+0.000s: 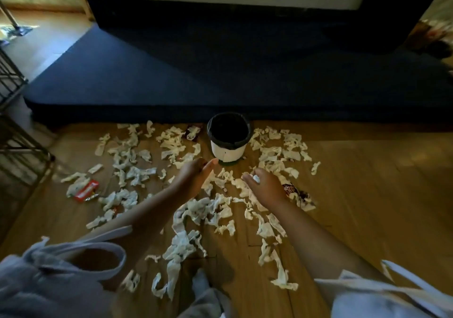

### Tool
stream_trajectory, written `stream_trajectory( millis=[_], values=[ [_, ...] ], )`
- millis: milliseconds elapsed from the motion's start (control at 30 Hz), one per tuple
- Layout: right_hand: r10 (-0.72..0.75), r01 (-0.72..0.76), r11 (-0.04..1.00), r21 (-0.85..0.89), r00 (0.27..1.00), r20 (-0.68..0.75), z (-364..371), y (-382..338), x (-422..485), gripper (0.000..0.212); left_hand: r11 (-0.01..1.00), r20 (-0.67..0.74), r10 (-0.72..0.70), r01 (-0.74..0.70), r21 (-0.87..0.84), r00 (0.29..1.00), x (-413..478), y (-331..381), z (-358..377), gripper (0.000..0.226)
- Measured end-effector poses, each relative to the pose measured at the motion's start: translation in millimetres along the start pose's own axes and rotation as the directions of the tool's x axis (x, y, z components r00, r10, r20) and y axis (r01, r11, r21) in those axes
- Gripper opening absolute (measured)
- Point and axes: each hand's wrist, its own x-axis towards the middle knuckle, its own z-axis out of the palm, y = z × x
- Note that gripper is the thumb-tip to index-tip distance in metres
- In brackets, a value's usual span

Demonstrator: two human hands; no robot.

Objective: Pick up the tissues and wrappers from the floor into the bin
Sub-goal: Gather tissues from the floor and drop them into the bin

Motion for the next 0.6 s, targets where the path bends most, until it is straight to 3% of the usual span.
stream_trajectory(
  millis=[100, 300, 367, 500, 600],
  values=[
    [0.092, -0.092, 0.992, 0.090, 0.996, 0.012, -0.8, -4.8, 49.7, 0.039, 0.999, -0.054, 0.028, -0.029, -0.023, 0.998, 49.7, 13.2, -12.1, 0.027],
    [0.223, -0.224, 0.931, 0.288, 0.974, 0.037, -5.8, -1.5, 130.8, 0.031, 0.974, 0.084, 0.070, -0.086, 0.212, 0.994, 127.2, 42.7, -26.4, 0.020],
    [0.248, -0.252, 0.904, 0.344, 0.967, 0.057, -7.7, -0.7, 152.7, 0.027, 0.972, 0.101, 0.092, -0.111, 0.205, 0.991, 148.6, 51.1, -25.4, 0.025],
    [0.274, -0.294, 0.869, 0.397, 0.956, 0.106, -13.8, 4.7, 205.3, 0.030, 0.987, 0.097, -0.013, -0.003, 0.158, 0.995, 203.3, 61.8, -18.3, 0.028],
    [0.297, -0.315, 0.851, 0.421, 0.948, 0.110, -16.8, 13.8, 262.0, 0.032, 0.970, 0.068, -0.033, 0.016, 0.243, 0.997, 253.5, 62.4, -8.9, 0.034]
  ],
)
